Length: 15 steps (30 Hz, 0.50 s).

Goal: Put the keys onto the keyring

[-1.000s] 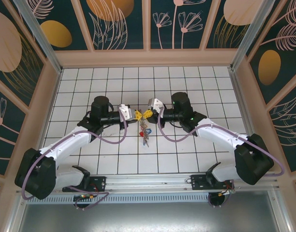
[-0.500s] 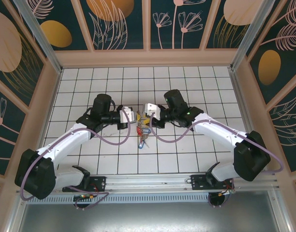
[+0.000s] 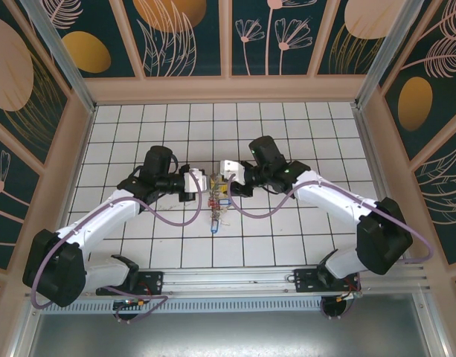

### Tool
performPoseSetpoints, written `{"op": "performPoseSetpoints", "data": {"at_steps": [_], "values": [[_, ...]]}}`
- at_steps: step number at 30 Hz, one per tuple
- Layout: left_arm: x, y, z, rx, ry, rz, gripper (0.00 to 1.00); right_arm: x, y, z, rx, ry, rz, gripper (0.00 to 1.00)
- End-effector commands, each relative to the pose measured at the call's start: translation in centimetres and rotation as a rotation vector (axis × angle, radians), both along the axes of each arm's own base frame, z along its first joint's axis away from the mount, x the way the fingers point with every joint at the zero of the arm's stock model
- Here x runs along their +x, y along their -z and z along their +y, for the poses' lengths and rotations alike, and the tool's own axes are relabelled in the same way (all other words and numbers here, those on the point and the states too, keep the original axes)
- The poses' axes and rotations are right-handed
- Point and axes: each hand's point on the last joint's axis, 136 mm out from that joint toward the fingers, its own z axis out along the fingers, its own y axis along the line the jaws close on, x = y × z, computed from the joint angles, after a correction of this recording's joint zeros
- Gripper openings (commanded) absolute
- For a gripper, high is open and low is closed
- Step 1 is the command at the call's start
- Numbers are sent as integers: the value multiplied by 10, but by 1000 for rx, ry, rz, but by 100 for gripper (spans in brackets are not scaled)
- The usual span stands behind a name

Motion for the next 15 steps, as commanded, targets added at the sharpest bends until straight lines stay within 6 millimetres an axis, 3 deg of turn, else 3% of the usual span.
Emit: {"op": "performPoseSetpoints", "data": {"at_steps": [1, 9, 13, 15], "values": [[0, -26, -7, -58, 49, -52, 0, -4, -12, 13, 40, -58, -9, 26], [-3, -27, -8, -74, 62, -37, 0, -1, -14, 15, 63, -49, -33, 19], [-3, -29, -9, -80, 65, -37, 0, 0, -14, 16, 70, -45, -49, 0], [-2, -31, -9, -87, 51, -41, 0, 0, -15, 15, 76, -46, -56, 0]]}}
